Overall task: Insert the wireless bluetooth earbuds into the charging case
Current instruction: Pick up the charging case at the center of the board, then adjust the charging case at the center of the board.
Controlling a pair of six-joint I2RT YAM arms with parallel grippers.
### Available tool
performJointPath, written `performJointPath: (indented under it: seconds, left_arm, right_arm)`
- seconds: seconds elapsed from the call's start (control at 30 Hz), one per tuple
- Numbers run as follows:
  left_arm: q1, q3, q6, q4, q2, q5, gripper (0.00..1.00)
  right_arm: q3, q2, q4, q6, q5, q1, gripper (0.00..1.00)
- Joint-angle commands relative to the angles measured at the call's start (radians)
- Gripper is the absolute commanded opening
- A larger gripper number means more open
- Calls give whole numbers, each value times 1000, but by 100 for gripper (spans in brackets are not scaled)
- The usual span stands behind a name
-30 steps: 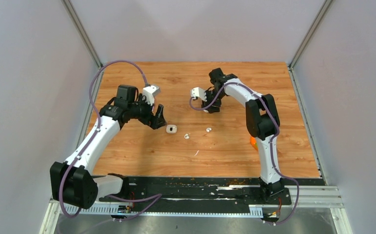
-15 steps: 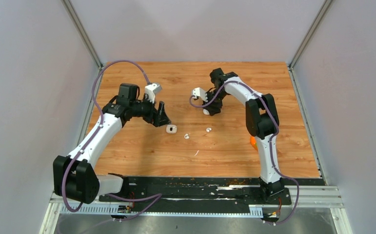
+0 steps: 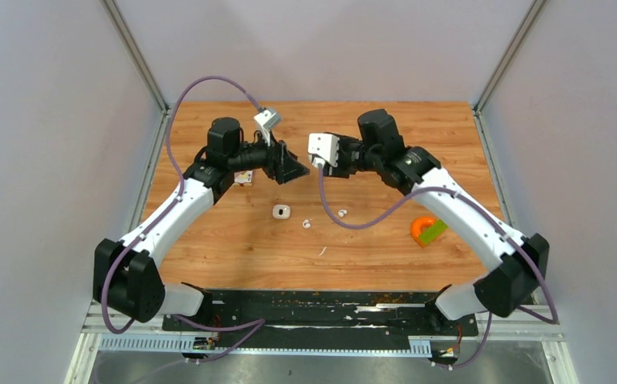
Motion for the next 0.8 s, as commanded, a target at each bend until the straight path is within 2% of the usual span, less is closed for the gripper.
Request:
performJointPath:
  seconds: [0.0,0.1,0.3,0.47,0.63,0.77]
  left_arm:
    - [-5,76,-92,205,42,148,78]
    - [-5,77,-125,251,41,162,77]
    - [-5,43,-230,374,50,222,71]
    - [-5,64,-216,331,67,235,63]
    - [-5,81,-221,309,87,170,63]
    - [-5,93,-255,350,110,174,62]
  right_arm:
    - [-72,-70,206,-5,132,85,10]
    - [-70,-78,230,-14,202,123,11]
    - [-76,-65,260,-15,237,144,12]
    - [-71,-58,264,-14,228,147,12]
    - [-59,-62,272,5,222,153,13]
    - [-63,-77,266,-18,223,168,13]
